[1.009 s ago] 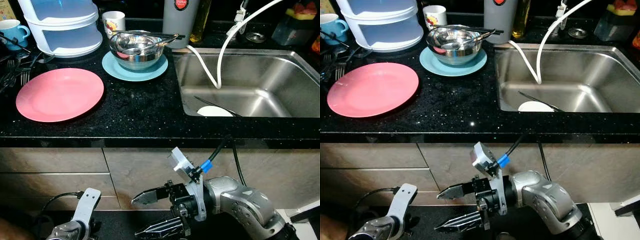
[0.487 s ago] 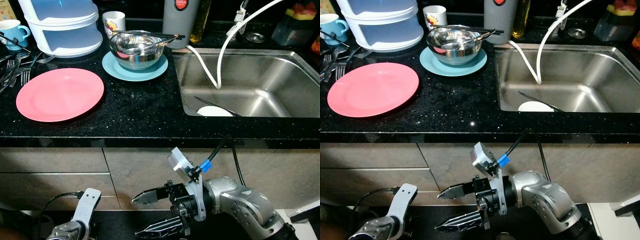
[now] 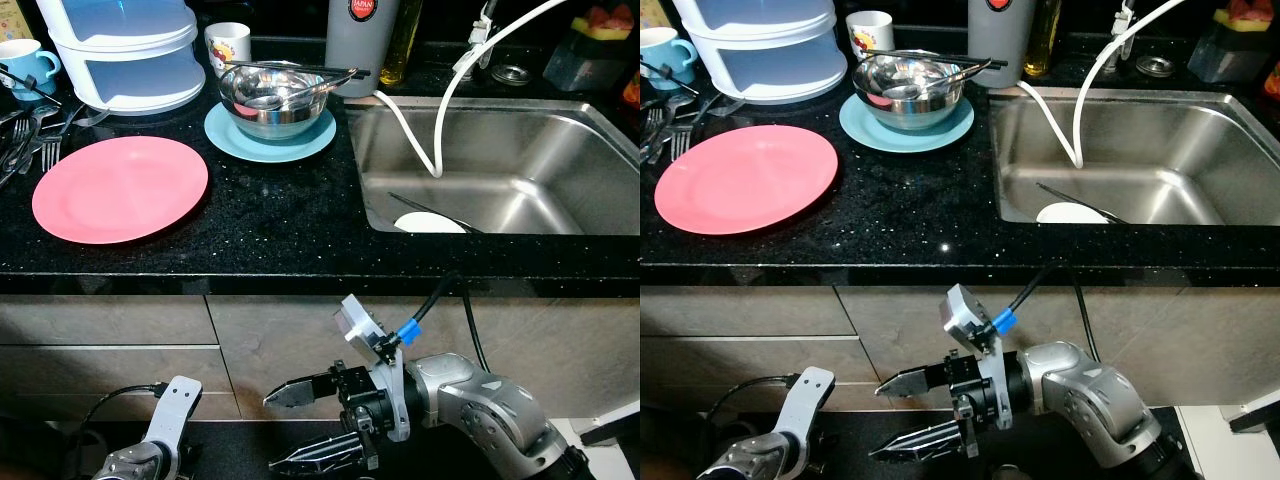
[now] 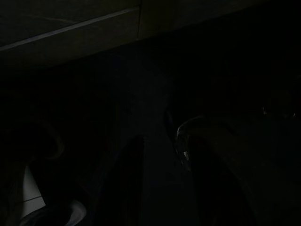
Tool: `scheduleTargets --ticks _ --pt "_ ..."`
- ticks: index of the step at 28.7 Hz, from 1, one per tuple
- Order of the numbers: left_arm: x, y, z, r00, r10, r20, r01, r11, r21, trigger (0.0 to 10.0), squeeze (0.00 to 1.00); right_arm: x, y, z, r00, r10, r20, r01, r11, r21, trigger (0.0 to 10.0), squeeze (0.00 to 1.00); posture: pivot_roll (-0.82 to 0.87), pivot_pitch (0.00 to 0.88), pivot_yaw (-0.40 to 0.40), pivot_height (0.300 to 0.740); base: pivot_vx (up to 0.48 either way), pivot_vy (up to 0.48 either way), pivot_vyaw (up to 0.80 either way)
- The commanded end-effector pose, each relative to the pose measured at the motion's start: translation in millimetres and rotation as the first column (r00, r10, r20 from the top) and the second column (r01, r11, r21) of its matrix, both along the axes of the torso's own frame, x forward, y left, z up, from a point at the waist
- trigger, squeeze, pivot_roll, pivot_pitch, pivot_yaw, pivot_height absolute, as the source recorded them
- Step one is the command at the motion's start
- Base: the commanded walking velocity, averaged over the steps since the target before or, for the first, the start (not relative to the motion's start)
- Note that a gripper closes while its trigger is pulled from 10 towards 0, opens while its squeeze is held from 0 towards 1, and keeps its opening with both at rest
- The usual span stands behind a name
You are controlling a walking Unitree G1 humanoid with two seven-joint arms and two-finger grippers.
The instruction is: Kitchen organization
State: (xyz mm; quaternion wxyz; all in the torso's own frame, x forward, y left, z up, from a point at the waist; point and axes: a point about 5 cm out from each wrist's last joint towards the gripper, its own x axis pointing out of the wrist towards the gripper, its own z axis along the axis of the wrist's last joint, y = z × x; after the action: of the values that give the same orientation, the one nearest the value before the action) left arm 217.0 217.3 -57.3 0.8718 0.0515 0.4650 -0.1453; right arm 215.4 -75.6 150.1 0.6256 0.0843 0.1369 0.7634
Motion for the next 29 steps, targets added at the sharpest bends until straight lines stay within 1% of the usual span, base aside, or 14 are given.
scheduleTargets --ticks 1,6,7,15,29 --pt "-5.9 0.3 -3.6 1.0 -0.006 -0.029 0.006 1.0 0.006 10.0 0.0 0.6 0.3 -1.4 1.0 -0.003 -0.008 0.003 1.0 -0.009 10.0 0.0 0.05 0.131 -0.003 0.74 0.0 0.0 0.0" --pt "-5.1 -0.8 -3.4 1.0 -0.006 -0.027 0.006 1.0 0.002 10.0 0.0 1.8 -0.7 -0.7 1.0 -0.011 -0.006 0.011 1.0 -0.006 10.0 0.0 0.04 0.131 0.002 0.74 0.0 0.0 0.0" --pt "-5.2 -0.1 -3.3 1.0 -0.01 -0.029 0.01 1.0 0.004 10.0 0.0 2.0 0.5 -0.1 1.0 -0.017 -0.004 0.017 1.0 0.004 10.0 0.0 0.04 0.131 0.015 0.74 0.0 0.0 0.0" --pt "-5.3 3.0 -2.5 0.999 -0.016 -0.032 0.016 1.0 0.011 10.0 0.0 2.0 2.6 0.8 1.0 -0.026 0.0 0.026 1.0 0.017 10.0 0.0 0.04 0.133 0.023 0.74 0.0 0.0 0.0" --pt "-6.3 3.0 -3.3 1.0 -0.008 -0.03 0.009 1.0 0.013 10.0 0.0 0.6 3.4 -0.5 1.0 -0.006 -0.01 0.006 1.0 0.014 10.0 0.0 0.06 0.128 0.005 0.74 0.0 0.0 0.0"
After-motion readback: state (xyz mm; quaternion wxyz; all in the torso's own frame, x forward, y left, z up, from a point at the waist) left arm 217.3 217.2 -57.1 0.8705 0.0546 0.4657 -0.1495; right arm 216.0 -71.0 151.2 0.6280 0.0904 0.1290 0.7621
